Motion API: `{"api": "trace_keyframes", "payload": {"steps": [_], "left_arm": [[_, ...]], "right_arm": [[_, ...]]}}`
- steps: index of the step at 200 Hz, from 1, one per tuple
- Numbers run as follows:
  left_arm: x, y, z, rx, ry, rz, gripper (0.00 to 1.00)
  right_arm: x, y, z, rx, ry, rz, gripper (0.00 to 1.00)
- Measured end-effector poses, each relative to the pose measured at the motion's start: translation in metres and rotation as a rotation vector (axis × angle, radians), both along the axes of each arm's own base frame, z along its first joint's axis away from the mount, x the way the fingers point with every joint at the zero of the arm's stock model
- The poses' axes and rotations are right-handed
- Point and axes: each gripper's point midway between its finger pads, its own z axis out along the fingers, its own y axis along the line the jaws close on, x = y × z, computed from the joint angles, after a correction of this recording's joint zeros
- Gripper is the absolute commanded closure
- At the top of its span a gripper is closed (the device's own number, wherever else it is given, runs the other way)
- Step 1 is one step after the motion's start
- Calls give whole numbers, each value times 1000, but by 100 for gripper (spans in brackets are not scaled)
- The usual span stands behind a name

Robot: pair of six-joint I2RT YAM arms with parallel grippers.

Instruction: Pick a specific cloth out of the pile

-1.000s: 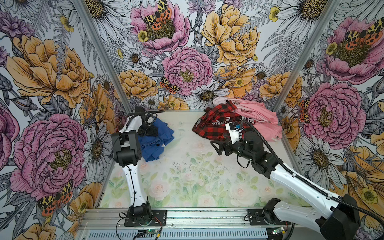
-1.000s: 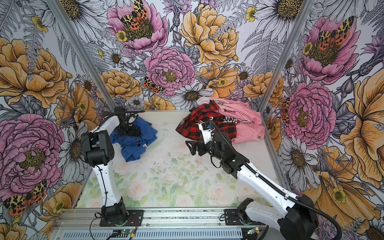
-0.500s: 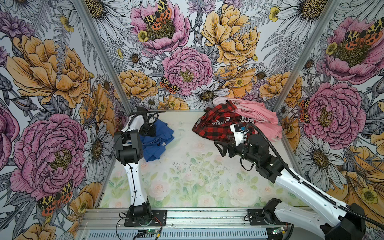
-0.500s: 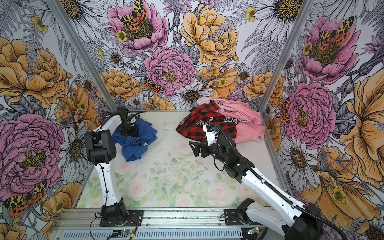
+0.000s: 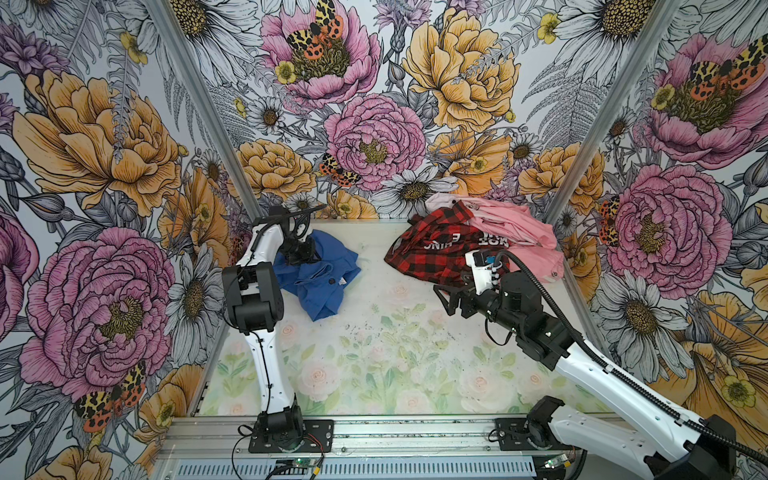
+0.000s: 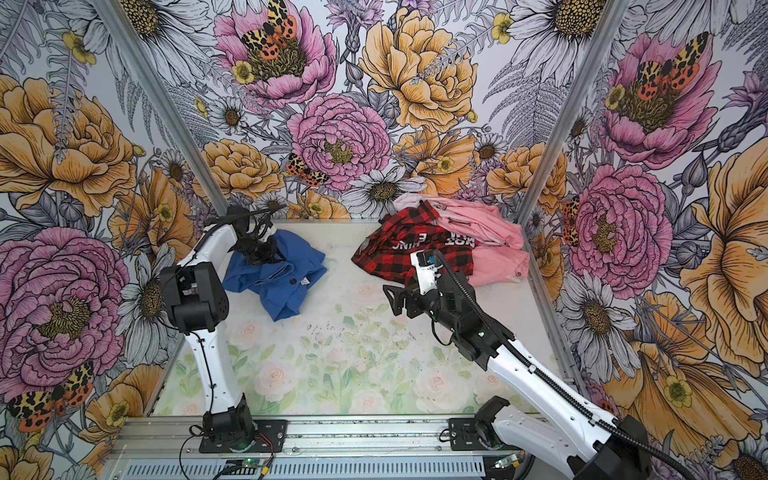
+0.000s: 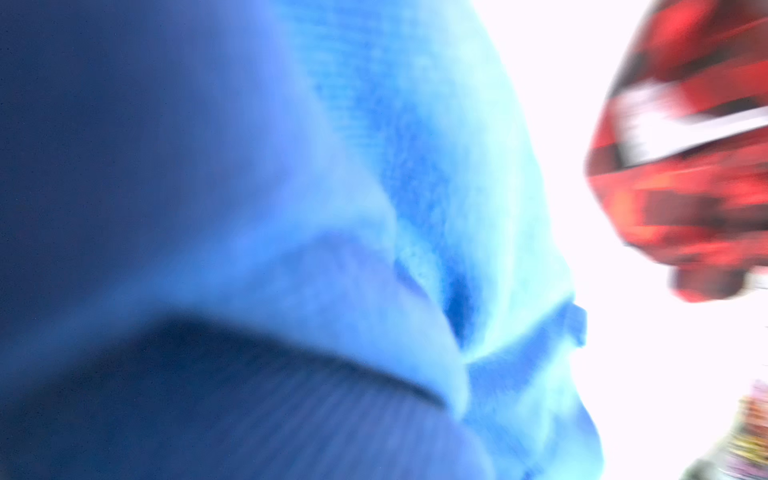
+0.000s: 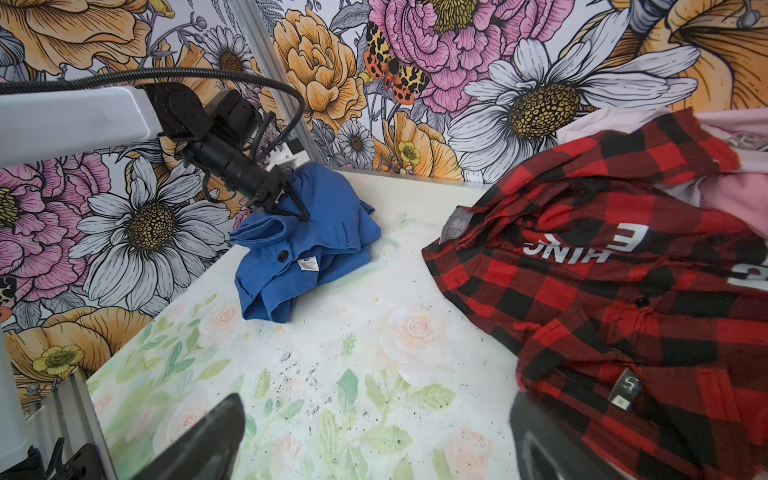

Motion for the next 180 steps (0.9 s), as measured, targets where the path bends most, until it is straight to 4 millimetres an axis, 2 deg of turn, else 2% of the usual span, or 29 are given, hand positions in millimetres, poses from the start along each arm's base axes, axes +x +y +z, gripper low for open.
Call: {"api": "trace_keyframes", "payload": {"steps": [32,46,96,116,129,138,149,161,180], "left_arm": [[1,-24,75,-249,-113,25,100],[2,-31,102,-340,-157,23,100],[6,-53,164,-561,-251,38,100],[8,-48,183,-722,-292,149,100],[13,-30,184,-833,-308,236,100],[17,-13,176,-899,-311,299,100],[20,7,155,-968,-293,375,100],[22,25,124,-1032,-246,468,100],[19,32,83,-1078,-165,573,100]], "right_arm": [[2,2,-6,-11,15,1,0],[3,2,-8,-12,18,1,0],[7,6,-13,-11,26,6,0],[9,10,-18,-6,37,12,0],[10,13,-22,2,46,19,1],[11,14,-24,6,50,22,0],[12,16,-28,9,57,27,1],[12,18,-30,13,66,32,1],[14,22,-32,19,71,39,0]]}}
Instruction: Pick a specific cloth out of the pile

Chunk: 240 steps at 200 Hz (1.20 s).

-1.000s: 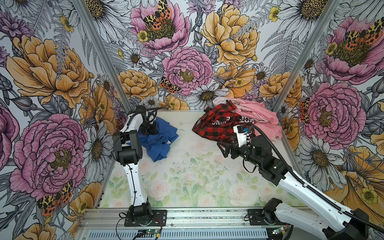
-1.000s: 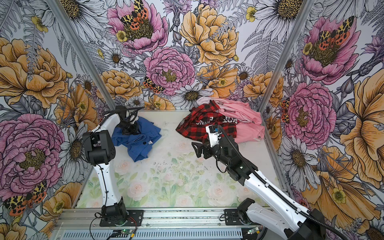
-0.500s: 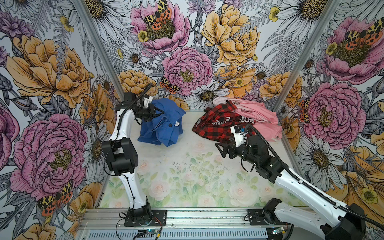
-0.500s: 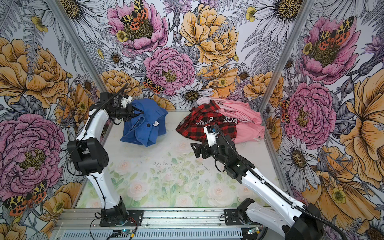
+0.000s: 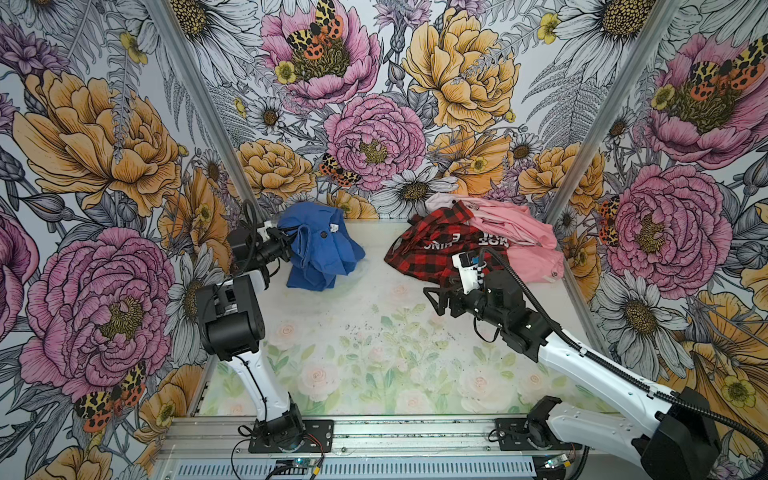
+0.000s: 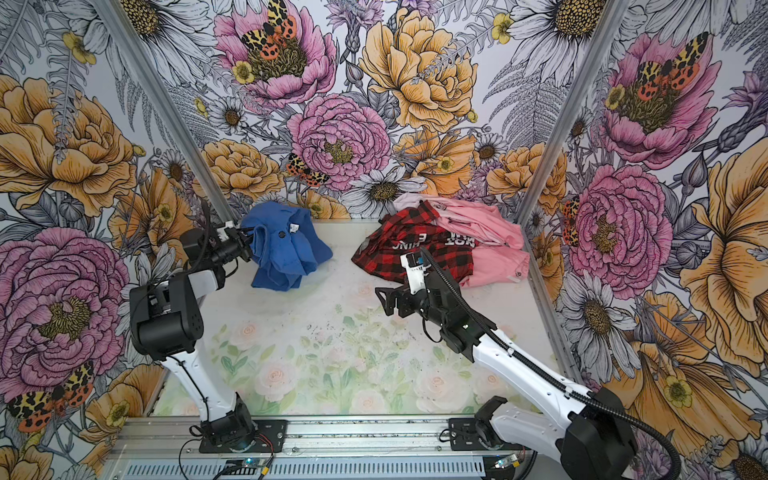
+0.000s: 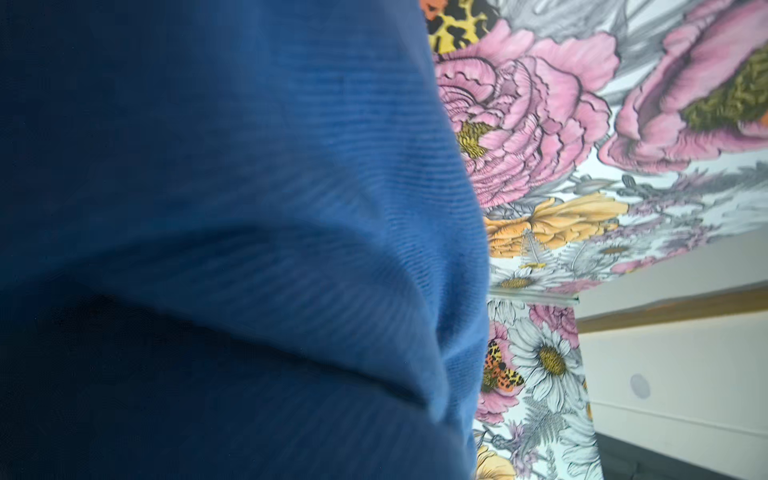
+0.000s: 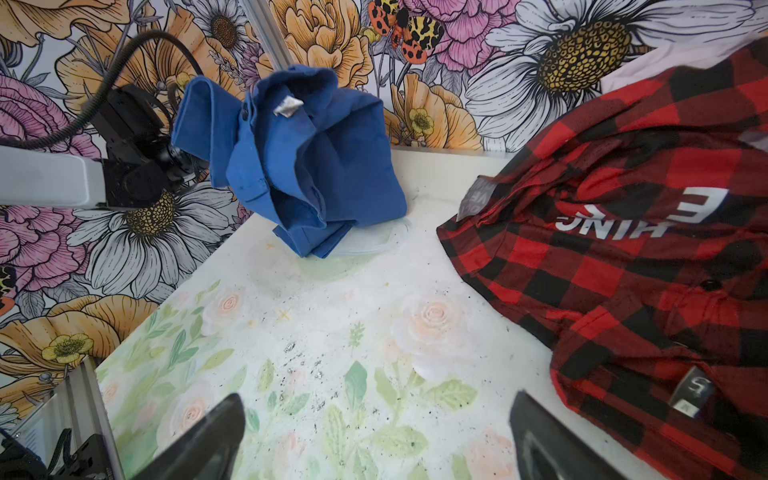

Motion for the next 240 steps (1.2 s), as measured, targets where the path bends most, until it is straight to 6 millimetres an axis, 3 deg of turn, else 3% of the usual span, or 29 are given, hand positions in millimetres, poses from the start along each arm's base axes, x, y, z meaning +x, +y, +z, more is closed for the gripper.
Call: {"api": "trace_keyframes", "payload": {"steps": [20,38,71,94,108,127,141,197,240], "left_arm": [[-14,-4,-22,23,76,20,100],[-26,3,-25,135,155,64,100],[-39,51,-26,454,314,196,100],[-58,84,-62,666,507,236,100],[-62,94,-86,790,612,216,100],[-65,92,-119,965,723,151,100],[-64,86,-132,1104,775,110,100],[-49,74,-149,1501,880,-34,100],[-43,72,-153,1615,893,-195,100]], "right_arm": [[1,1,0,7,0,-2,0],[2,1,3,12,-8,-2,1],[1,1,-1,10,-4,-2,0],[1,1,-3,8,0,-2,1],[1,1,-3,14,1,-4,0],[1,1,-4,15,3,-5,0],[1,0,-4,16,4,-7,1],[-5,-9,3,20,-19,-32,1],[-5,-10,5,22,-23,-35,1]]}}
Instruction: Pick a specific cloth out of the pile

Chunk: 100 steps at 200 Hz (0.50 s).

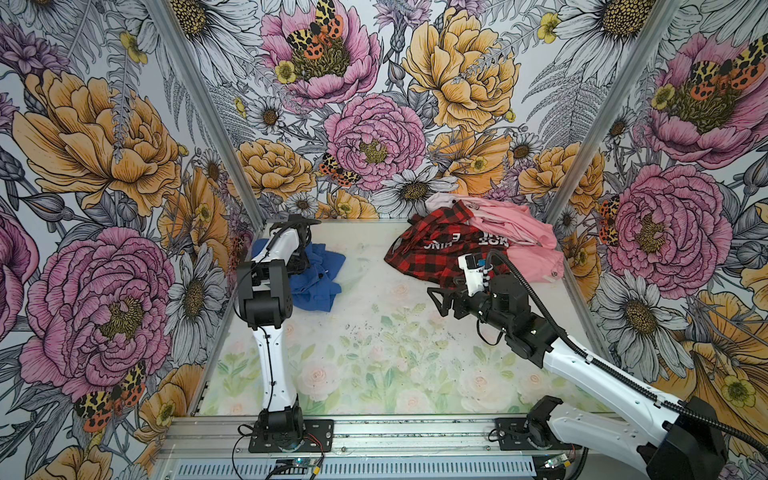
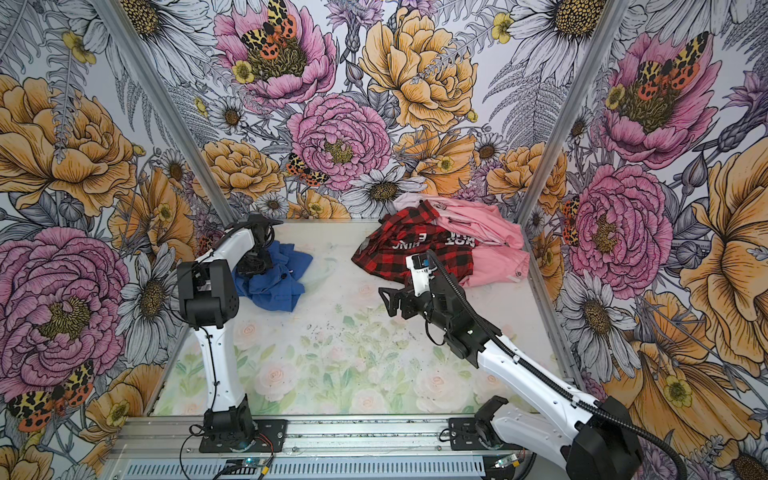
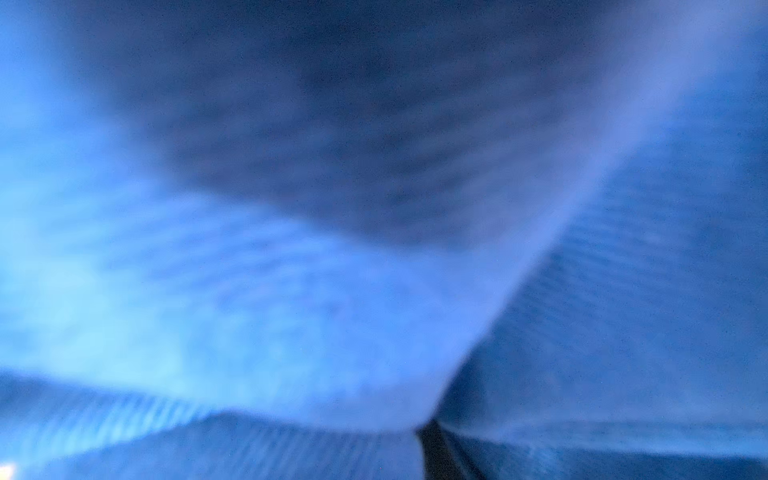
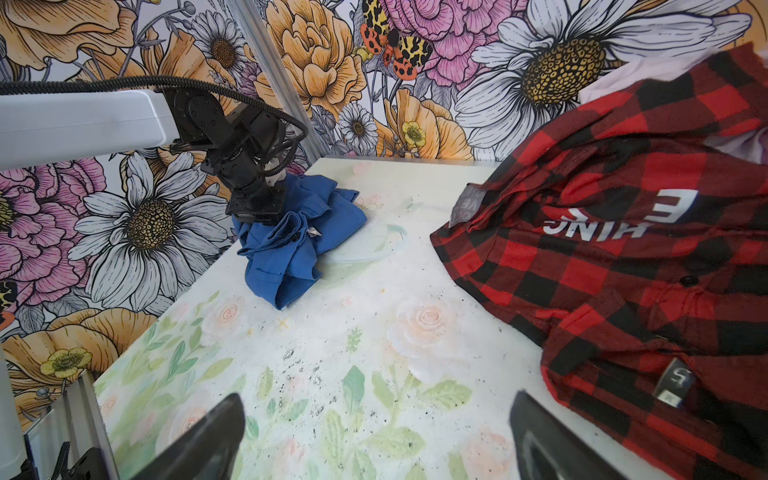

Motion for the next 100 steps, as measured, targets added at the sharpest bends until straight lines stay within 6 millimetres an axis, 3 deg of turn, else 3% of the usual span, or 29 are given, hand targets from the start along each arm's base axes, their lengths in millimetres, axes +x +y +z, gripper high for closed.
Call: {"api": "trace_keyframes", "payload": {"steps": [38,93,100], "left_arm": [[13,-10,2,28,51,-169,100],[48,-50,7,22,1,-363,100],[50,-52,7,25,-2,-373,83]], "right_arm": [[1,1,-7,-12,16,0,0],[1,0,-8,-16,21,-3,1],[0,-1,-7,-19,19,-6,1]]}}
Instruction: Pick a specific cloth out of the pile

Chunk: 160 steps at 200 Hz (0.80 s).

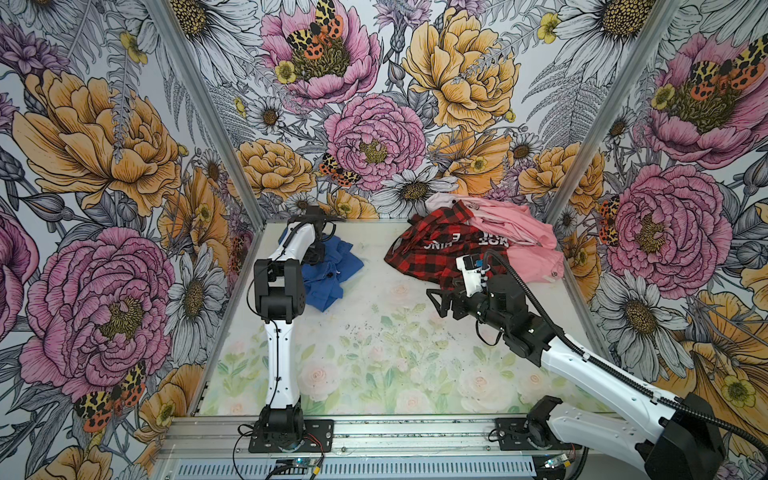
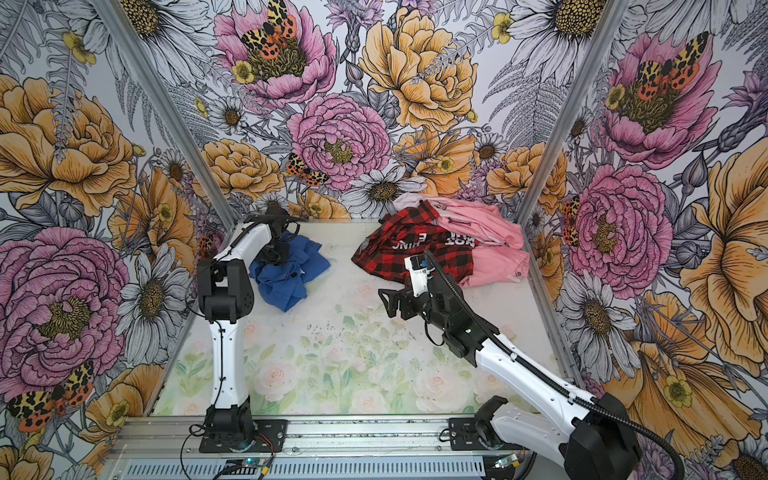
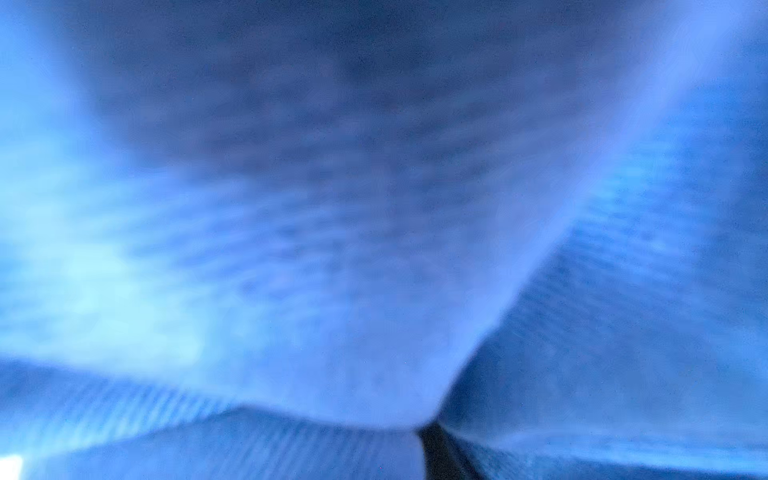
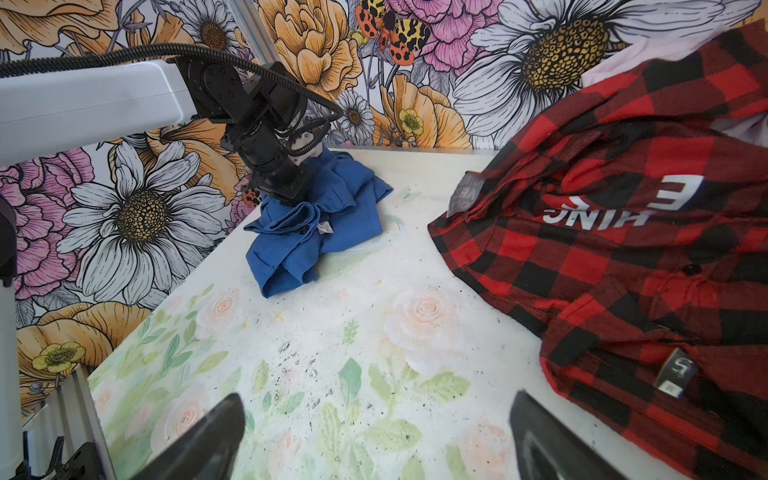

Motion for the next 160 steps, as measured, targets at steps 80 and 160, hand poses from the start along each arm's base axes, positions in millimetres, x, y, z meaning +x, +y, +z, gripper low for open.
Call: {"api": "trace_keyframes", "payload": {"steps": [80,160], "left_arm": [[-16,3,52,-87,-103,0,1],[-91,-13,143,-208,-351,5,1]], "right_arm": [[-1,-6,4,-10,-15,-15,1],[19,-38,3,-5,1,-103,0]]}}
